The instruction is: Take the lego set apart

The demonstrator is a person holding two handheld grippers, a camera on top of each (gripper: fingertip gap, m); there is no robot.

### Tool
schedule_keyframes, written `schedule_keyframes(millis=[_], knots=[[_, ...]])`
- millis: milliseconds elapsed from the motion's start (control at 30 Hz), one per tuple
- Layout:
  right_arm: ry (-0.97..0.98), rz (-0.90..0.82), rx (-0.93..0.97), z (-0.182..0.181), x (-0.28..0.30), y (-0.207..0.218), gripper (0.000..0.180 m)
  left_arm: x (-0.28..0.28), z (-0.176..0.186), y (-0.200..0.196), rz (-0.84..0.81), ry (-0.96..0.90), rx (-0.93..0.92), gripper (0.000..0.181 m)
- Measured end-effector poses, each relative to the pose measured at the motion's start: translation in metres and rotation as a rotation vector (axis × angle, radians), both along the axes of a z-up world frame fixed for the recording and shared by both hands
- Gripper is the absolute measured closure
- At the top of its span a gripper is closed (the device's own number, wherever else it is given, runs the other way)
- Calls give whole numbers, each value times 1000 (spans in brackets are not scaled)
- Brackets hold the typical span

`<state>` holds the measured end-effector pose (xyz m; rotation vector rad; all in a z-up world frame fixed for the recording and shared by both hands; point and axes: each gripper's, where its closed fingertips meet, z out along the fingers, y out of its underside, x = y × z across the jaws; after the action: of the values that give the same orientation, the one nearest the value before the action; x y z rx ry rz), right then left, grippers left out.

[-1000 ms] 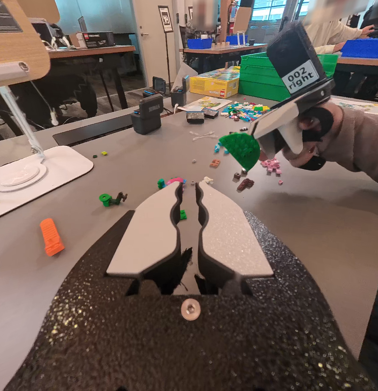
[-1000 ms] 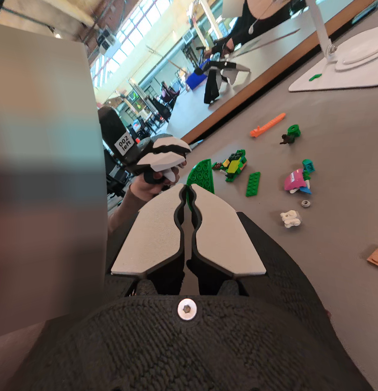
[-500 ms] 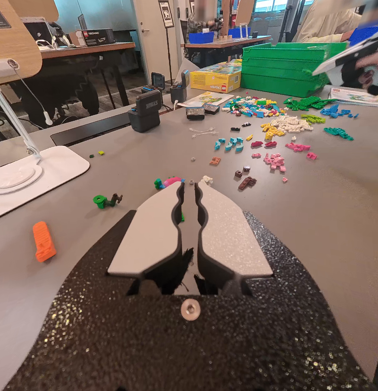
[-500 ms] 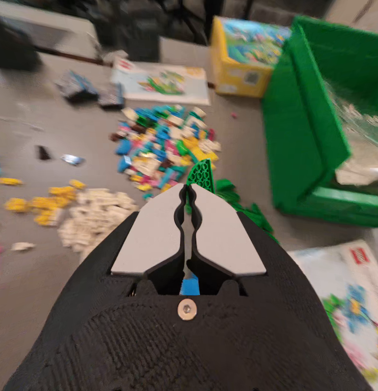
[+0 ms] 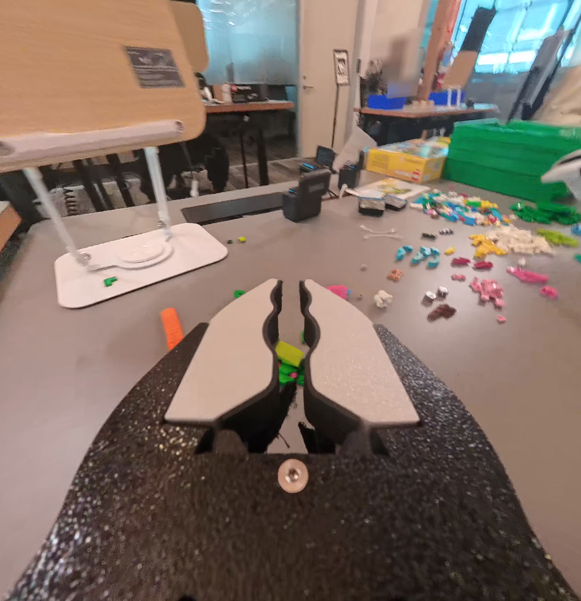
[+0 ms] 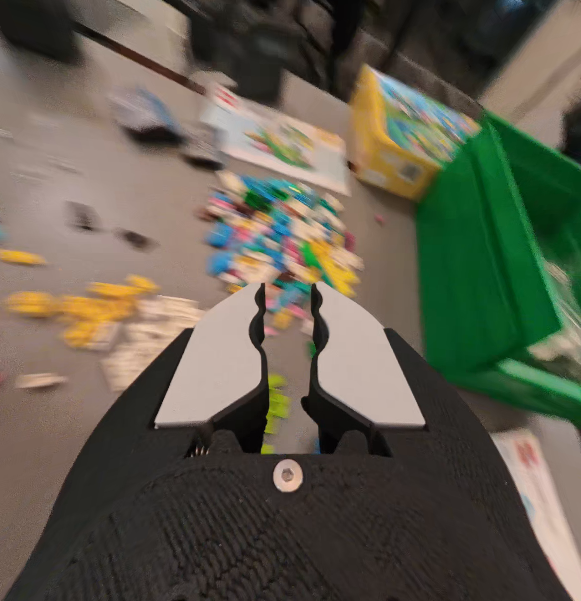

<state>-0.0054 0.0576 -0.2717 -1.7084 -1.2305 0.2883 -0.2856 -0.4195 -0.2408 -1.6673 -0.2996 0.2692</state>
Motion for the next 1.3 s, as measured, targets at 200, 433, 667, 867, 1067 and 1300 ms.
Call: schedule_keyframes(millis=[200,433,667,867,1067,1300], knots=[[69,664,-137,11,-124,-236,160,-29,3,-24,66,-233,205,168],[-137,1009,-115,-42,-225,-403,160,-28,0,-22,65,-228,198,169],[-290,961,-188,-73,-263,-415,157,-22,5,-18,41,-199,199,170],[-348,918,-208,-87,-272,-408,158,-20,1,-12,20,-218,197,170],[-289,917,-225,-77,-265,-402,168,-15,0,-8,3,-200,172,171],[42,471,-94,4,-165,-225,169,-15,-4,-4,0,-223,178,173]])
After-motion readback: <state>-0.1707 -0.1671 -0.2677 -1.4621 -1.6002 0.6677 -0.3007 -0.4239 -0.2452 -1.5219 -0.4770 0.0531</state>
